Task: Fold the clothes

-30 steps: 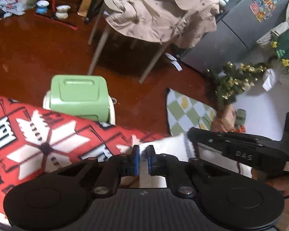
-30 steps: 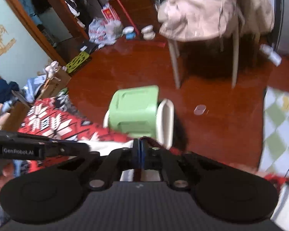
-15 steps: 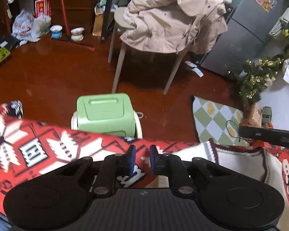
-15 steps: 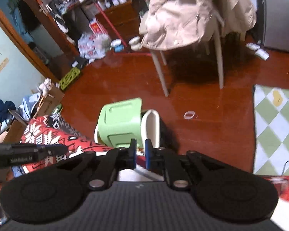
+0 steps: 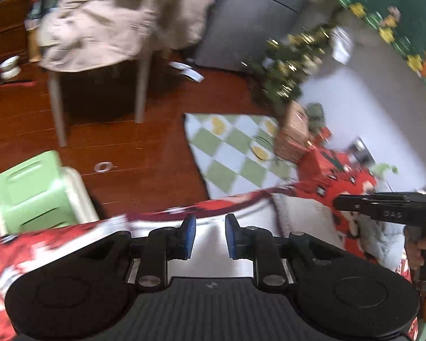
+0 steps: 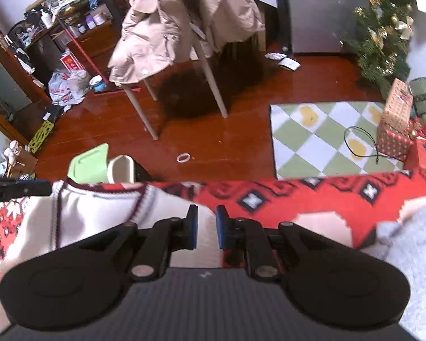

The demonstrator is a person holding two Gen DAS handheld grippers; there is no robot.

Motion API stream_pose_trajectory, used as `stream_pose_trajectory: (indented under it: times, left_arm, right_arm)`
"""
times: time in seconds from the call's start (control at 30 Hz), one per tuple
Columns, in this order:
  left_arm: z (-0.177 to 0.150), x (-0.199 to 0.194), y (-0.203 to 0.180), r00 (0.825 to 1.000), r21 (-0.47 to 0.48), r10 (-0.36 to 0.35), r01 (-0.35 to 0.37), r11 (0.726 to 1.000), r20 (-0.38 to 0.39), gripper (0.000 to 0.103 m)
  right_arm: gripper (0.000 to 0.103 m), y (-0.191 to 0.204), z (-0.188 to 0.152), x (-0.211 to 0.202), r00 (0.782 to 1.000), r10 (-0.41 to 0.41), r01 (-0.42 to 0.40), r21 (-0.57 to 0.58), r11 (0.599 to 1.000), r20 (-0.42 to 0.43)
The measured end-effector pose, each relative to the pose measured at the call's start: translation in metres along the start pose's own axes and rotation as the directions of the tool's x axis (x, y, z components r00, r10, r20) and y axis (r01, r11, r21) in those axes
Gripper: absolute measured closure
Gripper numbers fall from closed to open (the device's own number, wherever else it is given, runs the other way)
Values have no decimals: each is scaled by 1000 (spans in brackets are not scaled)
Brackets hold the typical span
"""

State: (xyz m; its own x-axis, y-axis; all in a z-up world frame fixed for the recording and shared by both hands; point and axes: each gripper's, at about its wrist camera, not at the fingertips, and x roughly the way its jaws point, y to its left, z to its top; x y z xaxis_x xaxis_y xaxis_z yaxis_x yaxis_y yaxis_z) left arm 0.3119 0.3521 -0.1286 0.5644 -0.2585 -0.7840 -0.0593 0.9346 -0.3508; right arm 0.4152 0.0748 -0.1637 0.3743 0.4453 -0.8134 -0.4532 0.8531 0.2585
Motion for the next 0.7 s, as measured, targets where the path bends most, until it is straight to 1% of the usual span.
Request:
stream_pose_trajectory:
  times: [0.07, 0.1, 0.13, 0.2, 0.33, 0.37, 0.4, 0.43, 0.53, 0.63, 0.7]
  left_arm:
    - [6, 17, -15, 999, 13, -30, 31, 999, -20, 82]
    - [8, 24, -20, 999, 17, -38, 38, 999, -30, 79]
    - [11, 31, -25, 998, 26, -38, 40, 999, -39, 79]
    - [16, 46, -35, 998, 44, -41, 43, 998, -57, 79]
    - [21, 64, -44, 994, 66, -62, 68, 996, -90, 79]
    - [22, 68, -44, 993, 63, -64, 71, 995, -101, 80]
    - [22, 72, -45, 991, 58, -69, 75, 995, -111, 82]
    - [22, 75, -44, 991, 53, -75, 81, 995, -114, 89]
    - [23, 77, -46, 990, 58, -95, 101, 993, -104, 100]
    - [24, 77, -48, 993, 74, -89, 94, 993, -71, 102]
    - [24, 79, -49, 995, 80, -77, 81, 993, -63, 102]
  right_arm:
    - [85, -10, -4, 5, 1000, 1, -1, 15, 1000, -1]
    - [83, -15, -4, 7, 1000, 3, -3, 29, 1000, 0]
    - [80, -18, -6, 11, 1000, 12, -12, 46, 999, 2]
    - [80, -20, -8, 18, 999, 35, -35, 72, 997, 6]
    - [80, -9, -10, 34, 999, 34, -34, 24, 999, -11]
    - [82, -4, -11, 35, 999, 32, -32, 9, 999, -10]
    - [86, 0, -11, 37, 1000, 24, -24, -9, 1000, -7]
    - [91, 1, -11, 37, 1000, 20, -20, -18, 1000, -5]
    - [94, 3, -10, 37, 1000, 20, -20, -24, 1000, 0]
    - [97, 4, -8, 32, 1000, 12, -12, -36, 999, 14]
    - [97, 5, -6, 31, 1000, 1, 0, -49, 999, 22]
